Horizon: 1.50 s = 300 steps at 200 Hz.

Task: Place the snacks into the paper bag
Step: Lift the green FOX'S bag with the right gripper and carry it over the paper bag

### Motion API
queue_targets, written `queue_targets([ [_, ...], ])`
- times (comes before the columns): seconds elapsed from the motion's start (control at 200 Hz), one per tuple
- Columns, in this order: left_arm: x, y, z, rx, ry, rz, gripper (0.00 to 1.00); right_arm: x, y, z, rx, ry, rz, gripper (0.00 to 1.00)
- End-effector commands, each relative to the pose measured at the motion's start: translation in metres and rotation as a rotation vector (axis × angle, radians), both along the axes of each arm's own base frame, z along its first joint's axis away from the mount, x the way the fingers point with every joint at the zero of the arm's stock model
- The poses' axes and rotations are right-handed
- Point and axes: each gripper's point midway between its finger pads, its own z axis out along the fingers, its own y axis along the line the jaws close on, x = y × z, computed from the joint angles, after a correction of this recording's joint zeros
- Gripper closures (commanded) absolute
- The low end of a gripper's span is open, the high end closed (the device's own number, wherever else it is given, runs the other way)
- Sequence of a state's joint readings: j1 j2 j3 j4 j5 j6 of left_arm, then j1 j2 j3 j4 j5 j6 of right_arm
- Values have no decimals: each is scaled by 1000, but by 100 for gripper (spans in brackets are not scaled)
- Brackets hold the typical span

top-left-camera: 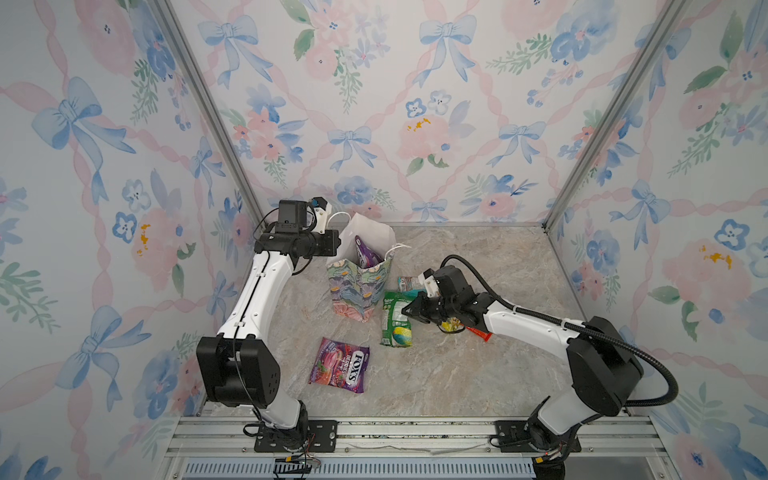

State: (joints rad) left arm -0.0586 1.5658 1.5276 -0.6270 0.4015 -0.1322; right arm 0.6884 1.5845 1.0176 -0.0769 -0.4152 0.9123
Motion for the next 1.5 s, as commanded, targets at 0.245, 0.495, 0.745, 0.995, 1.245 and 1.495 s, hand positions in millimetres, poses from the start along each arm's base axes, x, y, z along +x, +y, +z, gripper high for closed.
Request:
queue_targets([
  [0.245, -7, -4, -5, 2, 19, -20, 100, 46, -53, 76, -47, -204, -86, 100],
  [0.495, -7, -4, -5, -1, 21, -21, 100, 90, -84, 137, -60, -378, -170, 100],
  [0.745, -7, -5, -7, -5, 27, -24, 100, 131, -98, 193, -72, -522, -199, 100],
  [0.995, -7, -6, -6, -6, 25, -26, 100, 163, -92, 243, -57, -647, -223, 100],
  [1.245, -7, -6, -6, -7, 26, -27, 100, 182, -79, 276, -27, -714, -215, 100],
  [1.495, -7, -7, -6, -8, 27, -29, 100, 185, -51, 304, 14, -780, -170, 100],
])
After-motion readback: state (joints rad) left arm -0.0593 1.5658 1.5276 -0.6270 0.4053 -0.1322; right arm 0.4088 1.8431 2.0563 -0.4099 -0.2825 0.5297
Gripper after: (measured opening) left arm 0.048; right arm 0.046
